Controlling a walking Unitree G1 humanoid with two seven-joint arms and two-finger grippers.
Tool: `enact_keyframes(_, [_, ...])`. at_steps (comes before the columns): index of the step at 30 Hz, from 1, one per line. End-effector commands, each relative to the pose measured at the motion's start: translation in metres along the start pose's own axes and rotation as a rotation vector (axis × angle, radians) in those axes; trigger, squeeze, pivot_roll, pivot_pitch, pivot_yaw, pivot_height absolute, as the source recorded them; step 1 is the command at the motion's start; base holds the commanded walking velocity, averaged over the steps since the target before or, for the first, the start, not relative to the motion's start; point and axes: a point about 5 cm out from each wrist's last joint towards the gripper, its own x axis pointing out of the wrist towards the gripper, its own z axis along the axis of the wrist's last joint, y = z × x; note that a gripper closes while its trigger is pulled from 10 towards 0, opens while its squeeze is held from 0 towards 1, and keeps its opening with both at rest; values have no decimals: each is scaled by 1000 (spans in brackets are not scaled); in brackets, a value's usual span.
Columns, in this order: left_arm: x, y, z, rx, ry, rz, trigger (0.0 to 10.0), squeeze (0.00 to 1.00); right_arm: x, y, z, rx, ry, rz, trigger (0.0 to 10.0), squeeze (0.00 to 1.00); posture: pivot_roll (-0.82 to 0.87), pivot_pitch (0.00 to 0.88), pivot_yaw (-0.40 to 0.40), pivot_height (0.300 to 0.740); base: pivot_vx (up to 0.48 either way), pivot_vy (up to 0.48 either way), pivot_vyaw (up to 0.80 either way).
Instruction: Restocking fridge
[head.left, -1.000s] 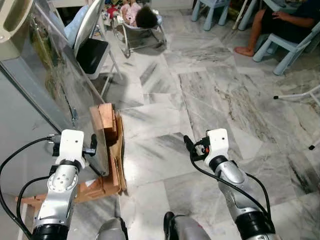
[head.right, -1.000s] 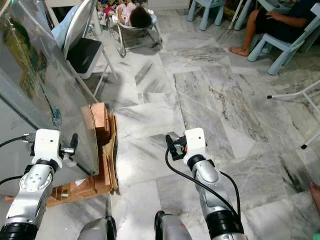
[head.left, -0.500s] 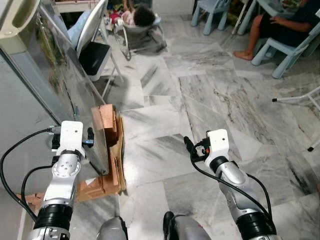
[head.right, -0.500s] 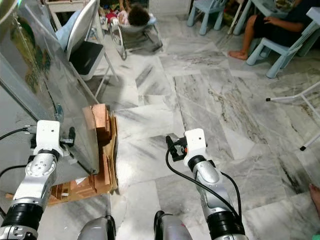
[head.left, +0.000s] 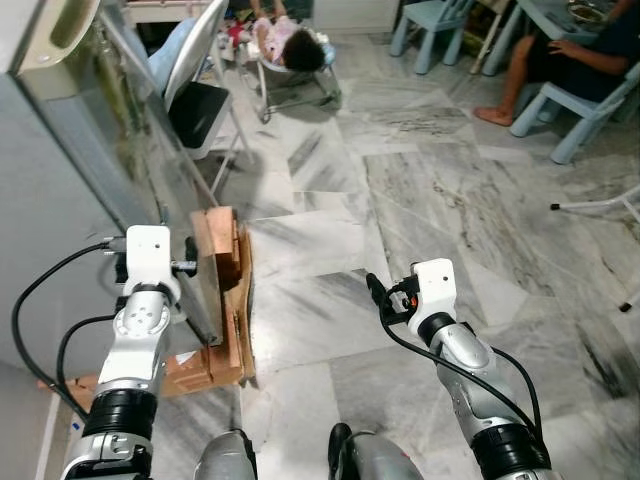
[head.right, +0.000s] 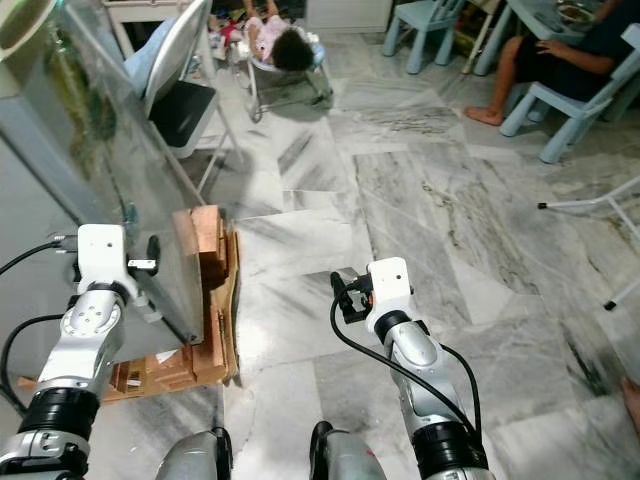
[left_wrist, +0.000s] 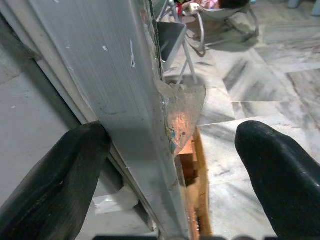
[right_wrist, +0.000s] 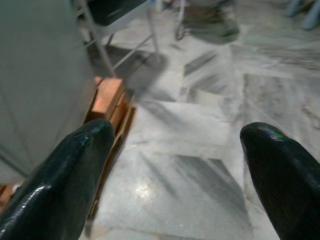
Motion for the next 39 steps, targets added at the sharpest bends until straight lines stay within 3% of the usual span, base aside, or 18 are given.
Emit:
enact_keyframes(1, [9,-22,34,23,-132,-108,10000,0,2,0,-4,-16,42,-1,10000,0,31,138,-41,740,0,0,0])
enact_keyframes(4, [16,-50,58,3,-195,-219,10000,0,2,-5,-16,-78,147,-11,10000,0,33,135,-44,740,0,0,0])
enact_keyframes(6, [12,-85,80,44,-270,-377,10000,0,1,-6,-26,-74,232,8,10000,0,34,131,-45,740,0,0,0])
enact_keyframes(8, [-7,-130,105,37,-352,-577,10000,0,0,-6,-34,-78,303,40,10000,0,32,129,-42,740,0,0,0])
enact_keyframes(9, [-10,-136,108,29,-361,-602,10000,0,0,-5,-35,-81,314,46,10000,0,32,129,-42,740,0,0,0])
enact_keyframes(11, [-29,-167,127,-17,-414,-730,10000,0,-1,-3,-37,-79,335,86,10000,0,30,124,-41,740,0,0,0])
enact_keyframes(12, [-29,-167,127,-17,-414,-730,10000,0,-1,-3,-37,-79,335,86,10000,0,30,124,-41,740,0,0,0])
enact_keyframes(13, [-44,-189,140,-54,-445,-826,10000,0,-2,0,-40,-82,356,110,10000,0,22,120,-39,740,0,0,0])
enact_keyframes(14, [-46,-193,144,-49,-461,-839,10000,0,-1,1,-39,-85,352,119,10000,0,20,120,-38,740,0,0,0])
enact_keyframes(16, [-40,-190,149,-42,-477,-817,10000,0,-1,3,-38,-96,345,132,10000,0,15,118,-37,740,0,0,0])
enact_keyframes(20, [-21,-166,146,-34,-460,-718,10000,0,-2,3,-38,-91,343,135,10000,0,18,119,-38,740,0,0,0])
enact_keyframes(21, [-14,-144,136,-11,-438,-664,10000,0,-2,2,-39,-80,349,131,10000,0,24,120,-38,740,0,0,0])
enact_keyframes(23, [-12,-134,129,-4,-419,-640,10000,0,-2,1,-39,-75,351,129,10000,0,30,120,-36,740,0,0,0])
enact_keyframes(26, [-13,-107,100,24,-372,-573,10000,0,-1,2,-38,-72,340,120,10000,0,33,120,-35,740,0,-96,0])
enact_keyframes(29, [-18,-88,89,-82,-360,-520,10000,0,0,2,-36,-76,324,109,10000,0,32,120,-37,740,82,-305,0])
enact_keyframes(31, [-21,-77,79,-97,-337,-476,10000,0,0,3,-35,-79,315,118,10000,0,36,122,-40,740,261,-397,0])
enact_keyframes(37, [-25,-65,70,-88,-322,-439,10000,0,1,3,-34,-89,312,130,10000,0,41,122,-51,740,122,-414,0])
enact_keyframes(39, [-27,-59,73,-131,-322,-416,10000,0,2,3,-33,-96,309,133,10000,0,40,120,-51,740,341,-334,0])
